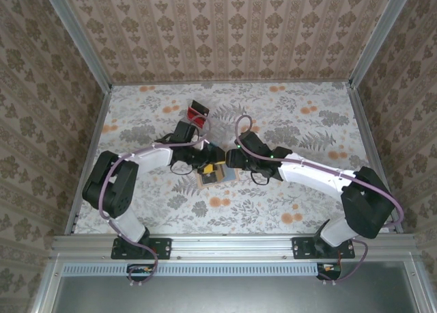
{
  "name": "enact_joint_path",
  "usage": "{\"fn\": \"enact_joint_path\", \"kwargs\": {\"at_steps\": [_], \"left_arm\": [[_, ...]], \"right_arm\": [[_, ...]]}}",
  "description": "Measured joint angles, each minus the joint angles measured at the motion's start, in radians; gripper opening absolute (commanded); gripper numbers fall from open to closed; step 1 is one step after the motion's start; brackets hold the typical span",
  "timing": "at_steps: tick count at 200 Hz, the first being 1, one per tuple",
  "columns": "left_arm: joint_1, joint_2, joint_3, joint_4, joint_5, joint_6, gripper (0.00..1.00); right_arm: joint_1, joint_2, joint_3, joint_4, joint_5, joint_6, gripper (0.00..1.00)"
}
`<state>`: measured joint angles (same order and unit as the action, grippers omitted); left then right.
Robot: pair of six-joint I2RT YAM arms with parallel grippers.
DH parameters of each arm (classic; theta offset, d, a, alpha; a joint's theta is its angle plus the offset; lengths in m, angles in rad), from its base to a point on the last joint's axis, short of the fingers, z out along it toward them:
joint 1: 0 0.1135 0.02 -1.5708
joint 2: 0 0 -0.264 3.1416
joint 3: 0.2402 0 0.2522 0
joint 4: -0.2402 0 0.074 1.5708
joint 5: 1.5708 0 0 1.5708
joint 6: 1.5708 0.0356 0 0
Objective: Take the credit cards out of the card holder
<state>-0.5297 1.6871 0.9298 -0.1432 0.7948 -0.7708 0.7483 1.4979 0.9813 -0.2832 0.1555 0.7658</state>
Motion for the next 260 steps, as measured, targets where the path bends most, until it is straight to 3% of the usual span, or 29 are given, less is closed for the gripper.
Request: {"fn": "enact_joint_path", "kwargs": {"at_steps": [40, 76, 138, 188, 260], "left_arm": [[-0.005, 0.008, 0.018, 0.0, -0.043, -0.008, 0.76], [0.03, -0.045, 0.006, -0.041, -0.115, -0.008, 0.73], [0.06, -0.123, -0.081, -0.05, -0.201, -0.026, 0.56], [0.056, -0.117, -0.099, -0.027, -0.198, -0.045, 0.34], [0.039, -0.039, -0.098, 0.018, -0.15, -0.049, 0.26]], "right_arm": [[-0.007, -0.006, -0.015, 0.013, 0.022, 0.017, 0.69], [-0.007, 0.0, -0.014, 0.013, 0.019, 0.012, 0.61], [0.024, 0.173, 0.105, -0.012, -0.045, -0.032, 0.42], [0.037, 0.253, 0.156, -0.038, -0.082, -0.034, 0.34], [0.027, 0.315, 0.175, -0.075, -0.09, -0.025, 0.27]]}}
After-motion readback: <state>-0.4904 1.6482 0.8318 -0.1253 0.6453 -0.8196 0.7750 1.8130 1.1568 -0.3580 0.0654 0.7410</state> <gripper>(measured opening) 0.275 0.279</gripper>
